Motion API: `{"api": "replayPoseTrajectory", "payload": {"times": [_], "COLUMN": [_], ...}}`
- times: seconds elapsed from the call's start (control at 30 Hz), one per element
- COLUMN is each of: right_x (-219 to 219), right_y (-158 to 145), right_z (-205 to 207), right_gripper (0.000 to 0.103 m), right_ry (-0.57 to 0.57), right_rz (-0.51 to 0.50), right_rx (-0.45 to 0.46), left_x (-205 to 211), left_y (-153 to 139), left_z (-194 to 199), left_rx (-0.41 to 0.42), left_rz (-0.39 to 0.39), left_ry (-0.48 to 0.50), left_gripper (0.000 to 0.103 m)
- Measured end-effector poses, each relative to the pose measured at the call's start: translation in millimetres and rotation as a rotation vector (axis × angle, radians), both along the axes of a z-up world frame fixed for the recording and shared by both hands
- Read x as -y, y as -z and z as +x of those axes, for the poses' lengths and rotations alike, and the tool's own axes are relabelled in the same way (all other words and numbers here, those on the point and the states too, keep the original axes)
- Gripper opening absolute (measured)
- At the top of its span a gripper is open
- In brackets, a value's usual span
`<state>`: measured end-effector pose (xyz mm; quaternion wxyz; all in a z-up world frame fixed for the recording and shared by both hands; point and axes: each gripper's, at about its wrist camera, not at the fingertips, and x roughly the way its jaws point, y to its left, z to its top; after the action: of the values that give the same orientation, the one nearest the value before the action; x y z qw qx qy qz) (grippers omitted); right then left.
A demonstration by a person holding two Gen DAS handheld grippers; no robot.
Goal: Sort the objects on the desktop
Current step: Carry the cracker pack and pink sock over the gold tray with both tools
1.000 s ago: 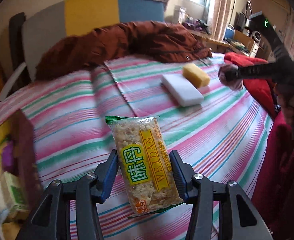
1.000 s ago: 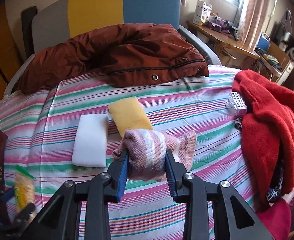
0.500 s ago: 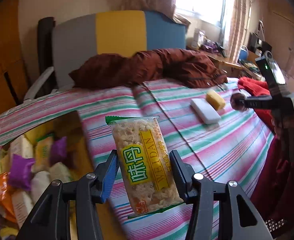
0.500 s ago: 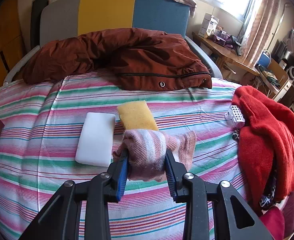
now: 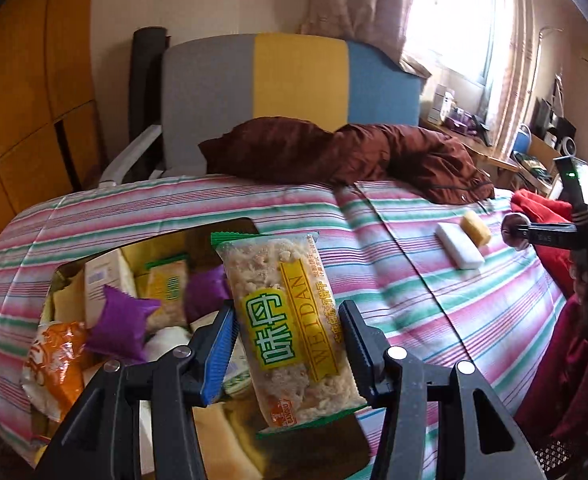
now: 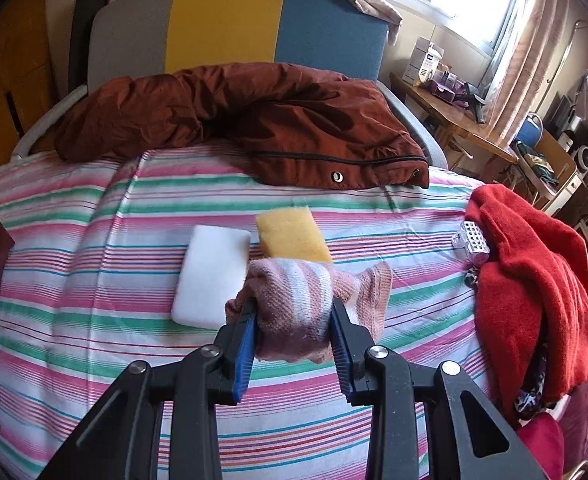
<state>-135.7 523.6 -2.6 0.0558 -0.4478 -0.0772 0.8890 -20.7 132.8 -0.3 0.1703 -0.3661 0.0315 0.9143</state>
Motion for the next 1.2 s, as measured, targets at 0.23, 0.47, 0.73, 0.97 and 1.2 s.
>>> {"api": "replayPoseTrajectory", "payload": {"times": [0.23, 0.47, 0.73, 0.97, 1.2], "right_x": [61, 165, 250, 290, 308], "right_y": [-21, -31, -22, -11, -11], "right_z": [13, 31, 64, 86, 76], "right_gripper": [0.034, 0.035, 0.035, 0.036, 0.037], "right_ry": [-0.132, -0.386, -0.600, -0.712, -0.696], "right_rz": [-0.066, -0.146, -0.228, -0.279, -0.347], "right_rx": [-0.027, -0.036, -0.005, 0.018, 0.017], "left_x": [27, 59, 99, 121, 127], "left_y": [1, 6, 9, 0, -3], "left_z": [-10, -25, -38, -55, -67], "left_rx": [0.007, 0.040, 0.080, 0.113, 0.130], "left_rz": [0.014, 0.035, 0.124, 0.229, 0.278], "left_ry": [-0.059, -0.127, -0.198, -0.218, -0.222], "left_gripper": [0.052, 0.052, 0.052, 0.052, 0.052]}}
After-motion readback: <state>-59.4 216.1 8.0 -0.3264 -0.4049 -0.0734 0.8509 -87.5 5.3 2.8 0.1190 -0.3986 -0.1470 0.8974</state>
